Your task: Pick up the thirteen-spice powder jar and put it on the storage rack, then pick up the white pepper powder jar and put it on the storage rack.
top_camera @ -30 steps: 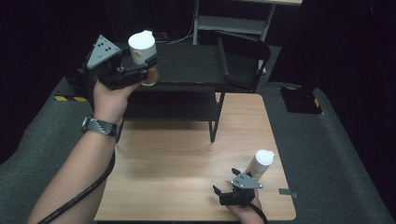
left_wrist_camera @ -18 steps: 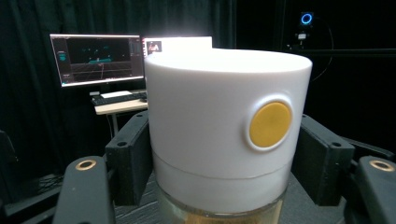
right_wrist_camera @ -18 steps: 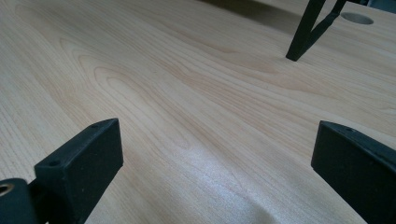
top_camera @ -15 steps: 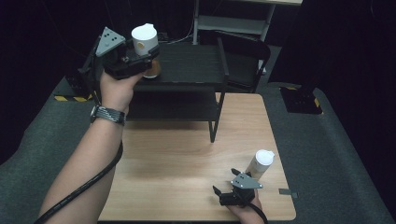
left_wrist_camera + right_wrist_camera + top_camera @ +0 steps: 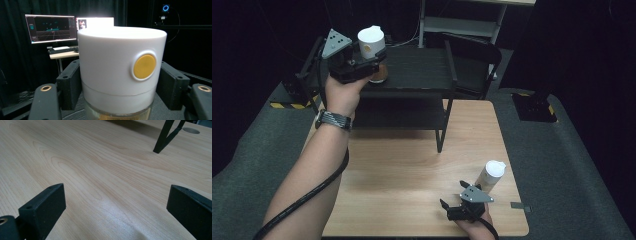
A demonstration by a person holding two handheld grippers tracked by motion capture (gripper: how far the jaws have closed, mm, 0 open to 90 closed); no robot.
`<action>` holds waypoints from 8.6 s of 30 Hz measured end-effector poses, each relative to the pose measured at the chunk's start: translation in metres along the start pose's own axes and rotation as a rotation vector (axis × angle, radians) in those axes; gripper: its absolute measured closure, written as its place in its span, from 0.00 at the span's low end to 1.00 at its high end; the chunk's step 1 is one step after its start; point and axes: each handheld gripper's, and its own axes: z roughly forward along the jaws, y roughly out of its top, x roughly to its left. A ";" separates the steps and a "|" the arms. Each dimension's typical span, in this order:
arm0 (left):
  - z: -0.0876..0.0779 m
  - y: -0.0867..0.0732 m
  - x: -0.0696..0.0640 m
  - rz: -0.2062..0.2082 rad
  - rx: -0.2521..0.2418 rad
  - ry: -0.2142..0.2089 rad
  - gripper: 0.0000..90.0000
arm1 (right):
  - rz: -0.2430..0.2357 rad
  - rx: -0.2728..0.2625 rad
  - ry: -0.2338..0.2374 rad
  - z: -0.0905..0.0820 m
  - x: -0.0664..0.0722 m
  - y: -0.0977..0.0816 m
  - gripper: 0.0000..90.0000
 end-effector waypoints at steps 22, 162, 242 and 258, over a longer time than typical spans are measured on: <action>0.003 -0.006 -0.004 0.011 -0.015 0.016 0.33 | -0.014 0.000 0.004 0.000 0.000 0.000 0.02; -0.131 -0.243 -0.037 -0.032 0.311 -0.120 0.02 | -0.057 0.021 0.002 0.002 0.006 0.004 0.01; -0.140 -0.257 -0.060 0.108 0.466 -0.145 0.01 | -0.003 -0.281 -0.194 -0.072 0.001 -0.011 0.01; -0.139 -0.256 -0.059 0.108 0.469 -0.156 0.01 | 0.060 -0.278 -0.296 -0.084 -0.012 -0.023 0.01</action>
